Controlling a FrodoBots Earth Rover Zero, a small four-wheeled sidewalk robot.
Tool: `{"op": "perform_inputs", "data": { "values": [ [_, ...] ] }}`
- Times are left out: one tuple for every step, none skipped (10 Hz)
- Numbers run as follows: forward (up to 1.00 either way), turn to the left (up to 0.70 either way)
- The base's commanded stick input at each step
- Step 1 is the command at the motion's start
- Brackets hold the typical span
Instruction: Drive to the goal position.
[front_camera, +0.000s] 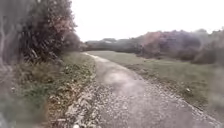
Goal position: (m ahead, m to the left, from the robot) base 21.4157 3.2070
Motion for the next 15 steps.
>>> {"op": "perform_inputs", "data": {
  "values": [
    [0.7,0.0],
    [0.7,0.0],
    [0.7,0.0],
    [0.7,0.0],
    [0.7,0.0],
    [0.7,0.0],
    [0.7,-0.05],
    [0.7,-0.14],
    [0.7,-0.28],
    [0.7,-0.34],
    [0.7,-0.25],
    [0.7,-0.12],
    [0.7,0.0],
    [0.7,0.0],
    [0.7,0.0]
  ]
}}
